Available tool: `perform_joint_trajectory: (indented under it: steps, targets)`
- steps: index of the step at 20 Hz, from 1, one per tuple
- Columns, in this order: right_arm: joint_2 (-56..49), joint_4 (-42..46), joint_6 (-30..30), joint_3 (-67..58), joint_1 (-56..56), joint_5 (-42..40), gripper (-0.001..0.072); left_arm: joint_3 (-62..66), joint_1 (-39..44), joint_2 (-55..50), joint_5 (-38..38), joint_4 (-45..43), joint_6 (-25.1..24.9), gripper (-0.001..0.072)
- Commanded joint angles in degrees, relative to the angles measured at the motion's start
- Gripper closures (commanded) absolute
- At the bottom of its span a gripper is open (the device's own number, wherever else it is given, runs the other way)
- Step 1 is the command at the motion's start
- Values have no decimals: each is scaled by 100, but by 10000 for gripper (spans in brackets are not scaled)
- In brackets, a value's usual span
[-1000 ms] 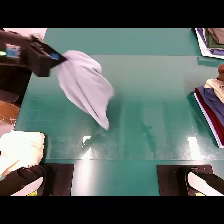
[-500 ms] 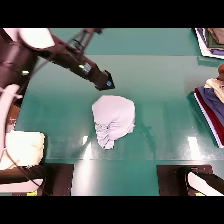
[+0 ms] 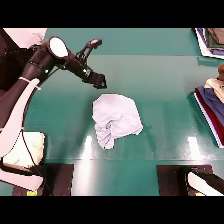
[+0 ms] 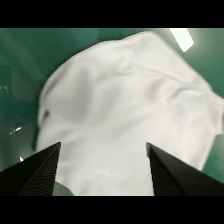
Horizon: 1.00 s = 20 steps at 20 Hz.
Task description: Fold the shirts.
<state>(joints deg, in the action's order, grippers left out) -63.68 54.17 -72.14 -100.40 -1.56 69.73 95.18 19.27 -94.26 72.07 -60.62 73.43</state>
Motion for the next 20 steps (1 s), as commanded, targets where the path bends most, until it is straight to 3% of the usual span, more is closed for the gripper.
perform_joint_trajectory:
  steps: [1,7,8,10,13,14,15,16,20]
  targets:
    - [-2,-24,-2,426,-11,144,697,-140,-120,-629,-181,101,-7,96]
    - [-2,-24,-4,1617,-11,219,697,-142,35,-1132,-308,343,-140,99]
    - [-2,-20,-7,1869,-11,269,697,-138,26,-1126,-356,332,-138,187]
    - [-4,-26,-7,2411,-11,286,697,-138,22,-1126,-361,319,-144,668]
    - [-4,-72,-4,3342,-11,289,696,-98,22,-1060,-262,219,-140,687]
    - [-7,-201,-2,3733,-11,297,653,-33,20,-997,-203,149,-142,687]
    - [-7,-372,-2,4122,-11,282,419,28,22,-907,-195,90,-142,687]
    - [-39,-584,0,4538,-20,262,252,83,22,-796,-216,81,-142,687]
    - [-649,-1209,426,5563,-518,13,253,210,22,-446,-302,26,-144,686]
